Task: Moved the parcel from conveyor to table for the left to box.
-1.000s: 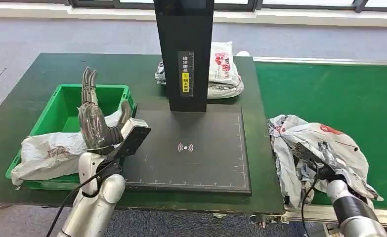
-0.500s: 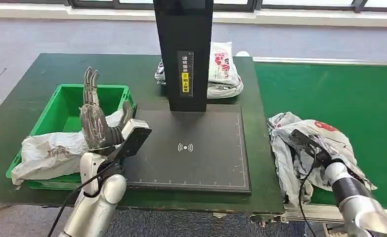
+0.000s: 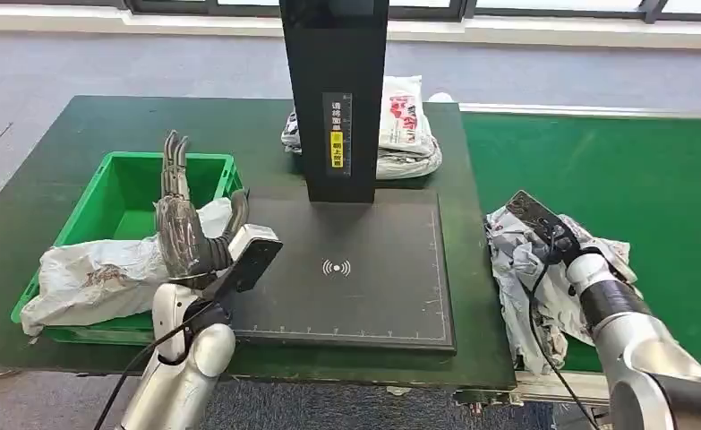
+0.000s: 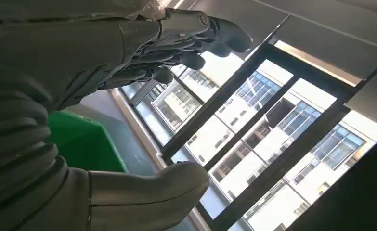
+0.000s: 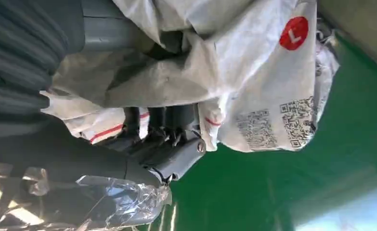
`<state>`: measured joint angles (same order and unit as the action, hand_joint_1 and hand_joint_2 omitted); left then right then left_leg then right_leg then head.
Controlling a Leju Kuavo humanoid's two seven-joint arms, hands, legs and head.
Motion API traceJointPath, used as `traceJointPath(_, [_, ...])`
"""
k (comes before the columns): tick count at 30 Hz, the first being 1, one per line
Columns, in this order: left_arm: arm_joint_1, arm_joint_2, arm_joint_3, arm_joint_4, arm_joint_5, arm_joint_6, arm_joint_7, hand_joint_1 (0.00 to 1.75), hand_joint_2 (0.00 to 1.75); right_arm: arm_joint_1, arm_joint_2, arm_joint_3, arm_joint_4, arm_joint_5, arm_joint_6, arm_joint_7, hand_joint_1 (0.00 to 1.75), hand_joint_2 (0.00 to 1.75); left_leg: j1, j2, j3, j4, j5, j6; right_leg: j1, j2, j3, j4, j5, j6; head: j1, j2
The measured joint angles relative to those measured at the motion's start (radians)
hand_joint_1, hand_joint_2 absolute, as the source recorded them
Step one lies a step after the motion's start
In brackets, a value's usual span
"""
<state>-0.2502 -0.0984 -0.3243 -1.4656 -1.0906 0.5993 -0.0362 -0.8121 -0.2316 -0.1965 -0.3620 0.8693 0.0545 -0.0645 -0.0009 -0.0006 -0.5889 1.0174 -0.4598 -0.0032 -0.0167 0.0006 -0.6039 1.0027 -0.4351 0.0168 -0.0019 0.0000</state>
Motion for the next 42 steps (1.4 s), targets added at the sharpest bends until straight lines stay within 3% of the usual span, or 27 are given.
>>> traceJointPath(5, [0.011, 0.0, 0.0, 0.0, -0.006, 0.003, 0.0, 0.0, 1.75, 0.0, 0.006, -0.015, 0.006, -0.142, 0.005, -0.055, 1.75, 1.75, 0.0, 0.0, 0.0, 0.0, 0.0, 0.0, 0.0, 0.0, 0.0, 0.0, 0.0, 0.0, 0.0, 0.0])
traceJointPath(10, [0.012, 0.0, 0.0, 0.006, -0.007, 0.02, -0.014, 0.0, 1.75, 0.004, 0.026, -0.159, 0.012, -0.447, 0.151, -0.15, 1.75, 1.75, 0.0, 0.0, 0.0, 0.0, 0.0, 0.0, 0.0, 0.0, 0.0, 0.0, 0.0, 0.0, 0.0, 0.0])
traceJointPath(17, [0.012, 0.0, 0.0, 0.009, -0.005, 0.025, -0.02, 0.0, 1.75, 0.006, 0.033, -0.195, 0.014, -0.504, 0.195, -0.165, 1.75, 1.75, 0.0, 0.0, 0.0, 0.0, 0.0, 0.0, 0.0, 0.0, 0.0, 0.0, 0.0, 0.0, 0.0, 0.0])
traceJointPath(19, [0.008, 0.0, 0.0, 0.029, 0.005, 0.04, -0.041, 0.0, 1.75, 0.012, 0.057, -0.33, 0.016, -0.675, 0.343, -0.197, 1.75, 1.75, 0.0, 0.0, 0.0, 0.0, 0.0, 0.0, 0.0, 0.001, -0.001, 0.0, 0.0, 0.0, 0.0, 0.0])
traceJointPath(21, [0.005, 0.0, 0.001, 0.042, 0.011, 0.043, -0.054, 0.0, 1.75, 0.008, 0.069, -0.373, 0.014, -0.793, 0.411, -0.209, 1.75, 1.75, 0.0, 0.0, 0.0, 0.0, 0.0, 0.0, 0.0, 0.001, -0.001, 0.0, 0.0, 0.0, 0.0, 0.0])
traceJointPath(33, [0.004, -0.001, 0.001, 0.062, 0.017, 0.054, -0.064, 0.0, 1.75, -0.034, 0.094, -0.37, -0.039, -1.041, 0.449, -0.197, 1.75, 1.75, 0.0, 0.0, -0.001, 0.0, 0.0, 0.0, 0.0, 0.0, -0.001, 0.001, 0.0, 0.0, 0.0, 0.0])
traceJointPath(38, [0.004, -0.005, 0.002, 0.065, 0.024, 0.057, -0.068, 0.0, 1.75, -0.099, 0.105, -0.281, -0.104, -1.197, 0.411, -0.135, 1.75, 1.75, 0.0, 0.0, -0.001, 0.0, 0.001, 0.0, 0.0, 0.001, -0.001, 0.001, 0.0, 0.0, 0.0, 0.0])
traceJointPath(42, [0.004, -0.008, 0.002, 0.07, 0.033, 0.063, -0.072, 0.0, 1.75, -0.141, 0.116, -0.209, -0.143, -1.235, 0.394, -0.12, 1.75, 1.75, 0.0, 0.0, -0.001, 0.0, 0.001, 0.0, 0.0, 0.0, -0.001, 0.001, 0.0, 0.0, 0.0, 0.0])
